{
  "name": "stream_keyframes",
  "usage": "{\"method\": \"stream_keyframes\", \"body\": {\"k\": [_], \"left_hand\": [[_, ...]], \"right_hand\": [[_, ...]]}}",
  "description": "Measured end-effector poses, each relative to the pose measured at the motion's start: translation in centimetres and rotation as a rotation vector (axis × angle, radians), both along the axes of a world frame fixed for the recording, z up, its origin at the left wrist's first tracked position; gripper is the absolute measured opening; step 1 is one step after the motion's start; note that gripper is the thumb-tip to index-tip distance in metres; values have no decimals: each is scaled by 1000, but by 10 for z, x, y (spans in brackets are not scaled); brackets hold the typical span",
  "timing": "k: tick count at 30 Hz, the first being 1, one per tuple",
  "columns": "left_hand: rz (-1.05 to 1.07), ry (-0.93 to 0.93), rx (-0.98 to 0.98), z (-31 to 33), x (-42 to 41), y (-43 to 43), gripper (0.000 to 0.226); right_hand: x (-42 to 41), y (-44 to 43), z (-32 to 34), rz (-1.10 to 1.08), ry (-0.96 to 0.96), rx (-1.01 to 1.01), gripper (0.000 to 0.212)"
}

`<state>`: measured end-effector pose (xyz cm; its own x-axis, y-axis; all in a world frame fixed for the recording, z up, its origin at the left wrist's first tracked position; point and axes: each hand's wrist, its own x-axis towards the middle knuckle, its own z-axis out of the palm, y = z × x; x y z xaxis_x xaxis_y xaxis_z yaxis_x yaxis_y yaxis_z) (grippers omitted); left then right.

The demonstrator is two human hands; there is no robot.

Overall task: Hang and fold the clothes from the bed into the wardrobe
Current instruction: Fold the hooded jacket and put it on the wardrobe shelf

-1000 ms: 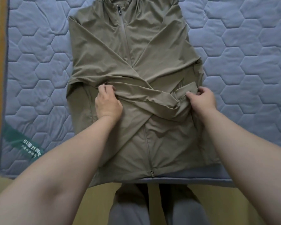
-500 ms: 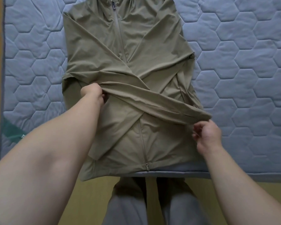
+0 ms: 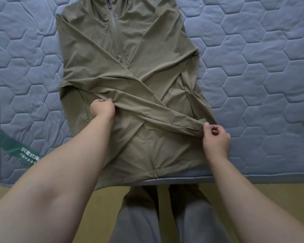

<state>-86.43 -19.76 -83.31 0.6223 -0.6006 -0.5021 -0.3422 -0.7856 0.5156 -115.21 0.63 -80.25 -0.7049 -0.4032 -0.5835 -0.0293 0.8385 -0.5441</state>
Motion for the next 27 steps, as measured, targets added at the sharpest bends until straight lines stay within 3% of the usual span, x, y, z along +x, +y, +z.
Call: {"method": "stream_keyframes", "body": {"k": [3,7,11,15,17,20,24,27], "left_hand": [[-19,-67,34,4,-6,7,38],[-170,-116,62,13,-29,34,38],[-201,79,207,6,-54,65,56],[-127,282,288,3,-81,85,48],[-84,339,287,0,-89,89,42],[-45,385,265,0,-97,88,33],[24,438,283,5,-103,89,13],[89,511,304,9,-104,92,13]], "right_hand": [[-3,-1,-3,39,35,12,36],[-3,0,6,35,6,68,49],[-4,2,6,82,-90,68,22],[-9,-2,11,140,-167,55,32],[-11,-7,14,151,-174,58,17],[-14,-13,13,115,-178,82,40],[-18,-13,12,122,-231,86,18],[-21,-15,20,-58,-319,-25,13]]}}
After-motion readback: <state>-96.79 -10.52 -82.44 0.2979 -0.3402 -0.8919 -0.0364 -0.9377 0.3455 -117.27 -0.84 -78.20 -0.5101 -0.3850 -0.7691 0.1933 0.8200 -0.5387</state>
